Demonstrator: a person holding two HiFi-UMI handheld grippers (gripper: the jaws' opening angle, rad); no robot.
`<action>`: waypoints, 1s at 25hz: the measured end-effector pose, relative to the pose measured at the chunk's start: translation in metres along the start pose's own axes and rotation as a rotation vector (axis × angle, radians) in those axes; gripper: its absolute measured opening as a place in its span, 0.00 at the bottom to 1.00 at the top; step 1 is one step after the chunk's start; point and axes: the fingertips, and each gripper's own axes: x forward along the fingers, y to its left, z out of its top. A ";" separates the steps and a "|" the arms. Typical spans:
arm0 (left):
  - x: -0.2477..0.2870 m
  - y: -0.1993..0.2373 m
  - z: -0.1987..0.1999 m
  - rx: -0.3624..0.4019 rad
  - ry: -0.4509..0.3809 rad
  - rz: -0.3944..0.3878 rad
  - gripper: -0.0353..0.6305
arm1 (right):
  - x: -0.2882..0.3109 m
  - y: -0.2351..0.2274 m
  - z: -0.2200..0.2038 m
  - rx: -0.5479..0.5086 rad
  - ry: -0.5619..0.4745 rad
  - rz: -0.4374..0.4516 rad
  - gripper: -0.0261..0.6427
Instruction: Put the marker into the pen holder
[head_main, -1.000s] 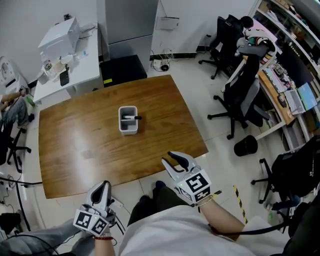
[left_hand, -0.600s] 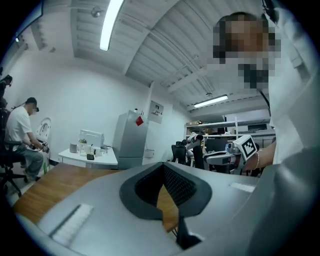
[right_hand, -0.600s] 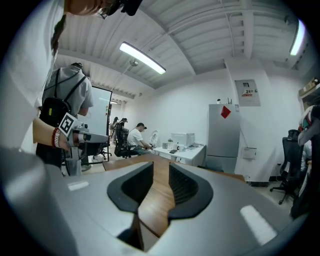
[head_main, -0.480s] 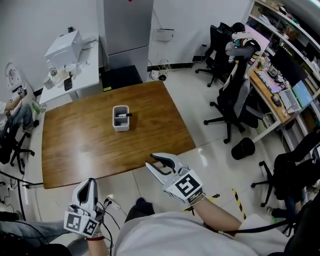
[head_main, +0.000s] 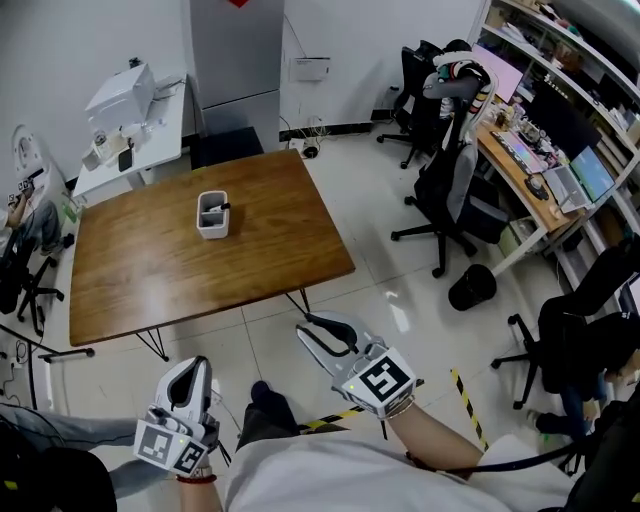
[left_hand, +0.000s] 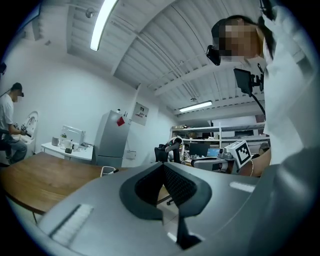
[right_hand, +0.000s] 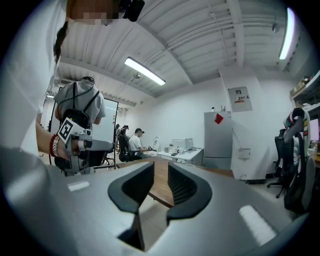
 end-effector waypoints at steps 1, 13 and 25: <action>-0.004 -0.009 -0.002 -0.002 -0.001 0.005 0.05 | -0.011 0.001 -0.005 0.004 0.000 -0.003 0.15; -0.045 -0.059 0.006 -0.005 -0.008 -0.032 0.05 | -0.066 0.040 0.003 0.017 -0.036 -0.003 0.15; -0.081 -0.069 0.023 0.003 -0.007 -0.146 0.05 | -0.078 0.078 0.008 0.057 -0.038 -0.105 0.13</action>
